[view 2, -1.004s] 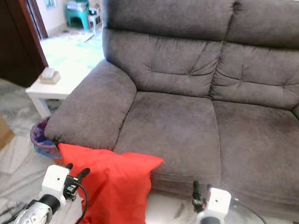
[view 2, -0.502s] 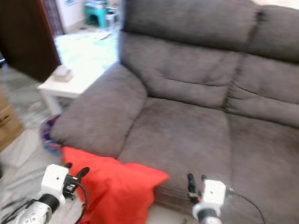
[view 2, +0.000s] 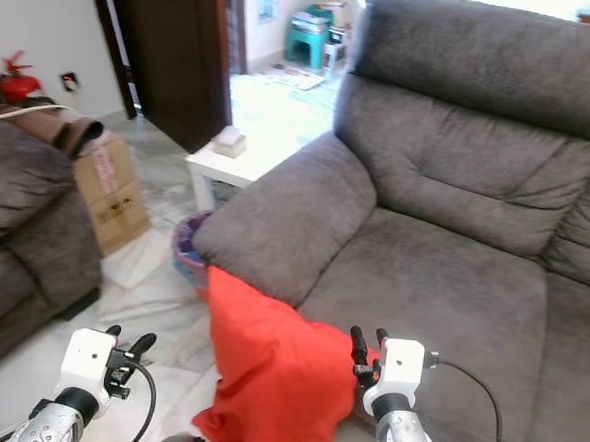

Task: Move the pillow to the sofa from floor

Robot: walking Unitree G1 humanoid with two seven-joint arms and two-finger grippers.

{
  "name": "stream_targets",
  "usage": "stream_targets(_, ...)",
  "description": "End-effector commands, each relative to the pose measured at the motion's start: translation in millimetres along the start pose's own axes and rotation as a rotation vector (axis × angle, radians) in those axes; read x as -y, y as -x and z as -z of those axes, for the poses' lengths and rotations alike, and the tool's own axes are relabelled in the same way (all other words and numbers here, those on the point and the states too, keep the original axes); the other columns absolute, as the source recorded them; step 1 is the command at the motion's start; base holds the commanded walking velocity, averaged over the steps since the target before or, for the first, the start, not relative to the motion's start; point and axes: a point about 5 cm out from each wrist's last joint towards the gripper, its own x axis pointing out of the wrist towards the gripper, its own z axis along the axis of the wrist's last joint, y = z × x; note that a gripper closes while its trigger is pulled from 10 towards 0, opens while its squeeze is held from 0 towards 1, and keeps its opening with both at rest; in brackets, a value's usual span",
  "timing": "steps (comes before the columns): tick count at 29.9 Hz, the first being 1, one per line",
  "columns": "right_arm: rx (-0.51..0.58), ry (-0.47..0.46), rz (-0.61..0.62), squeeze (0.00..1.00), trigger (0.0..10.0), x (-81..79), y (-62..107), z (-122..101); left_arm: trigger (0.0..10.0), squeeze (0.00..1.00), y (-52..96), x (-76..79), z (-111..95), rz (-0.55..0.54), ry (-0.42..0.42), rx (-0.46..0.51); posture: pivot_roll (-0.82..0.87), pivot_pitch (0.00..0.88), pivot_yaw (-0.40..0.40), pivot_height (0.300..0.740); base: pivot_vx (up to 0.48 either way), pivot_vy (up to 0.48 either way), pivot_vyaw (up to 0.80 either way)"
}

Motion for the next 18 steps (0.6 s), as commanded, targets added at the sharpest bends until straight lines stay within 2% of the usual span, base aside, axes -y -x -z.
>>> stream_targets(1,-0.011,-0.007,0.017,0.0,10.0,3.5,1.3,1.8,10.0,0.0,0.8,0.7,2.0,0.002,0.003,-0.008,0.01,0.058,0.025,0.627,0.0,0.0,0.0)
stream_targets(11,-0.009,-0.005,0.021,0.0,10.0,4.9,1.7,1.8,10.0,0.0,0.8,1.9,0.8,0.005,0.005,-0.001,0.01,0.06,0.024,0.627,0.0,0.0,0.0)
stream_targets(18,-0.016,-0.014,0.029,0.0,10.0,4.9,2.2,3.7,10.0,0.0,1.2,3.1,1.4,0.008,0.004,-0.004,0.01,0.063,0.024,0.627,0.259,0.0,0.0)
